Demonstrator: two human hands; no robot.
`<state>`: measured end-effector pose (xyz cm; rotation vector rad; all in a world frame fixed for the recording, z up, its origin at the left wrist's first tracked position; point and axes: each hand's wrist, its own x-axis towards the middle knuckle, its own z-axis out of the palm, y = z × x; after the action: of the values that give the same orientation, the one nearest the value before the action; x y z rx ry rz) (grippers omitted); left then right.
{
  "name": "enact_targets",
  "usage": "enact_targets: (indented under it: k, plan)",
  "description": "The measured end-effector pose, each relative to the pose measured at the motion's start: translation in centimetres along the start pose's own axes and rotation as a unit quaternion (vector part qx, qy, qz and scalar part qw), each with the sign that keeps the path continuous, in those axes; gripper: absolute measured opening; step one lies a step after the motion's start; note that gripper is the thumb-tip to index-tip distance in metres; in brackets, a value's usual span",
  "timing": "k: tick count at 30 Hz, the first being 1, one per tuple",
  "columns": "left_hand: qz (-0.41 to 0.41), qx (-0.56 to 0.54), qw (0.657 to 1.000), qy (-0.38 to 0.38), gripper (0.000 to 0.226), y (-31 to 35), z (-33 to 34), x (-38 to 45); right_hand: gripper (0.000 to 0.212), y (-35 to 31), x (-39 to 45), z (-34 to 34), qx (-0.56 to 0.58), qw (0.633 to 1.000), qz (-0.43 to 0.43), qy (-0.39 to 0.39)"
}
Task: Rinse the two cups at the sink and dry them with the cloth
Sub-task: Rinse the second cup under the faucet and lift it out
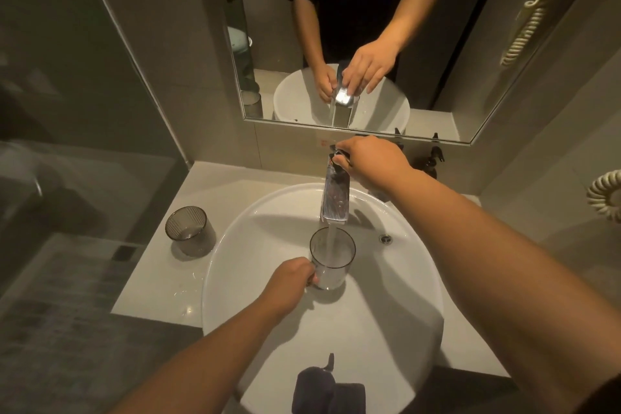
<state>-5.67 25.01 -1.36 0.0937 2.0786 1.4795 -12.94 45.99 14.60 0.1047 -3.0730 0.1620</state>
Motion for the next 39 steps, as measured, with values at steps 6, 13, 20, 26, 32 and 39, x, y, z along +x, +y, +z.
enact_targets:
  k: [6, 13, 20, 26, 32, 39]
  plan:
    - [-0.001, -0.011, 1.0, -0.002, 0.023, 0.4, -0.8, 0.0, 0.024, -0.1, 0.1, 0.1, 0.012, 1.0, 0.002, 0.003]
    - [0.009, 0.043, 0.999, -0.012, 0.025, 2.0, -1.4, -0.1, 0.024, 0.0, 0.0, 0.2, 0.017, 1.0, 0.005, 0.006]
    - [0.144, 0.375, 0.916, 0.002, 0.033, 2.5, -1.7, -0.3, 0.024, 0.0, -0.2, 0.2, 0.018, 1.0, 0.007, 0.01]
    - [0.269, 0.568, 0.778, 0.009, 0.025, 2.2, -2.4, -0.5, 0.026, -0.1, -0.1, 0.2, 0.007, 1.0, 0.002, 0.019]
    - [0.285, 0.702, 0.653, -0.019, 0.031, 2.6, -3.3, -0.6, 0.025, -0.1, -0.3, 0.1, 0.009, 1.0, 0.001, 0.023]
    - [0.314, 0.763, 0.565, -0.011, 0.023, 2.6, -3.6, -0.7, 0.024, -0.1, -0.2, 0.0, -0.006, 0.999, 0.004, 0.031]
